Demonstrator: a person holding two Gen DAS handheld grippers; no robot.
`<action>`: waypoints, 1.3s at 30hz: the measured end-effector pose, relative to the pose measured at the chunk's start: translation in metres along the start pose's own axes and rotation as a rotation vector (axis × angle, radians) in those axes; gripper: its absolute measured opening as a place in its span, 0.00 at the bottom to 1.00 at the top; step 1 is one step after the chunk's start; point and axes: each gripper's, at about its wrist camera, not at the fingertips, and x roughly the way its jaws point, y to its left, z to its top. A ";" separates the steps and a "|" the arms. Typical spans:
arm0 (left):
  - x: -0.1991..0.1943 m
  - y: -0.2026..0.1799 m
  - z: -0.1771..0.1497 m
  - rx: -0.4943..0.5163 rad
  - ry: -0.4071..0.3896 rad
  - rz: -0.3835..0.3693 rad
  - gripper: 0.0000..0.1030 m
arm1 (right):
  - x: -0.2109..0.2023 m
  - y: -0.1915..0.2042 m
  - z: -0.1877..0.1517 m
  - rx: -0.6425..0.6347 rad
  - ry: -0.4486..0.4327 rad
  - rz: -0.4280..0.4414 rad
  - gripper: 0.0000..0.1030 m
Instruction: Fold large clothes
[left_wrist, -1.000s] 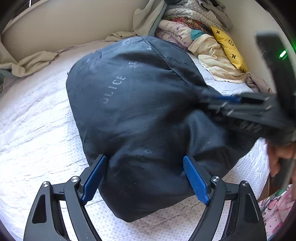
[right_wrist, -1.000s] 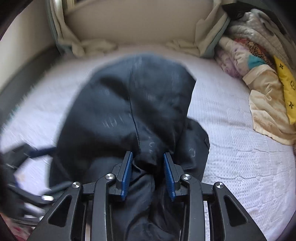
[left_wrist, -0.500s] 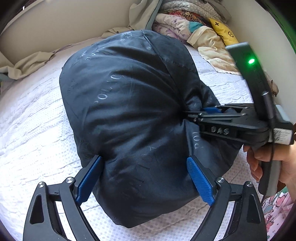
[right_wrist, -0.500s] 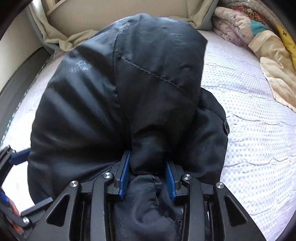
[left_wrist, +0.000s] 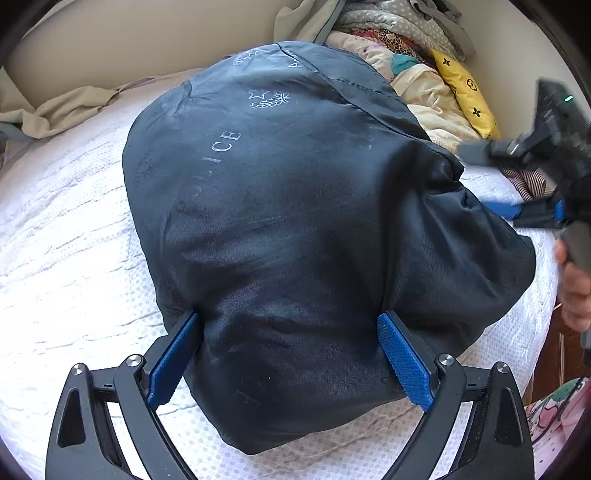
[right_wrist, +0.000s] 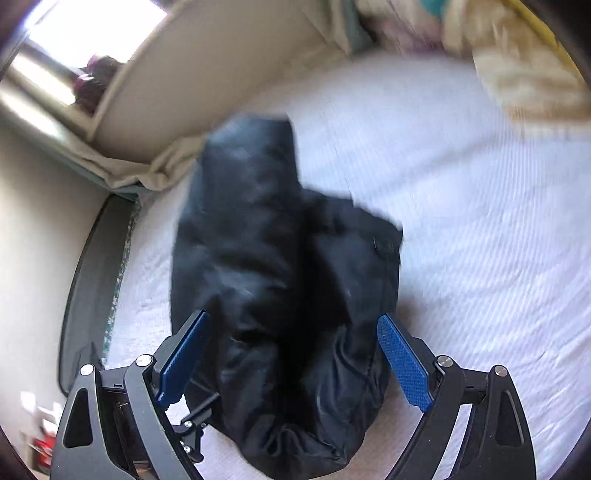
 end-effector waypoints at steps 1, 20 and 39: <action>0.000 0.001 0.000 -0.003 0.000 -0.004 0.94 | 0.011 -0.006 -0.001 0.022 0.045 -0.007 0.90; -0.022 0.120 0.032 -0.340 0.079 -0.262 0.89 | 0.099 -0.036 0.004 0.002 0.234 0.100 0.98; 0.048 0.102 0.020 -0.365 0.132 -0.485 0.96 | 0.119 -0.042 0.008 0.012 0.260 0.265 0.77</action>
